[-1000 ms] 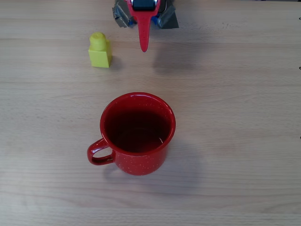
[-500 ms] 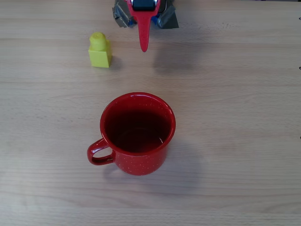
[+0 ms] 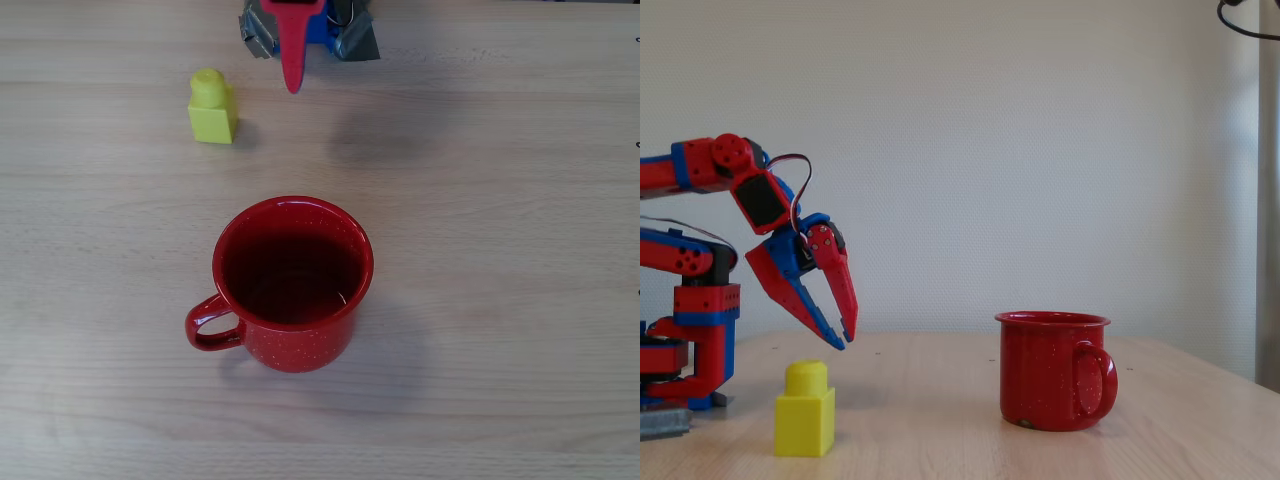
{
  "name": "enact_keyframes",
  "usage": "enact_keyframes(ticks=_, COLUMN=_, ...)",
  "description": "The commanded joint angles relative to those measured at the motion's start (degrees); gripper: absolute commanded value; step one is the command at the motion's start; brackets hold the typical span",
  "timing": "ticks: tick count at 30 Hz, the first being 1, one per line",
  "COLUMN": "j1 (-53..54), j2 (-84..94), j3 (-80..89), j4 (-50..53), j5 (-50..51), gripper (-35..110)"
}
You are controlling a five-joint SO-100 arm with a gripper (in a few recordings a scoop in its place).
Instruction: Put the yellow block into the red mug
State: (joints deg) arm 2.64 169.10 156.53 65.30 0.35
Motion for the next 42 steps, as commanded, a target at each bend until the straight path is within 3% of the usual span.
enact_keyframes(ticks=1, j1=2.81, j2=-2.2, j3=-7.29, j4=0.7, j5=-1.93, gripper=0)
enact_keyframes(ticks=13, j1=14.94, j2=-14.77, j3=-18.11, j4=2.99, j5=-8.53, gripper=0)
enact_keyframes(ticks=24, j1=20.48, j2=-29.79, j3=-37.0, j4=17.14, j5=-13.89, gripper=0)
enact_keyframes(ticks=31, j1=28.3, j2=-31.29, j3=-35.16, j4=17.23, j5=-20.57, gripper=0)
enact_keyframes(ticks=39, j1=29.09, j2=-31.29, j3=-34.28, j4=19.69, j5=-22.94, gripper=0)
enact_keyframes(ticks=42, j1=28.48, j2=-31.29, j3=-34.19, j4=22.24, j5=-24.7, gripper=18)
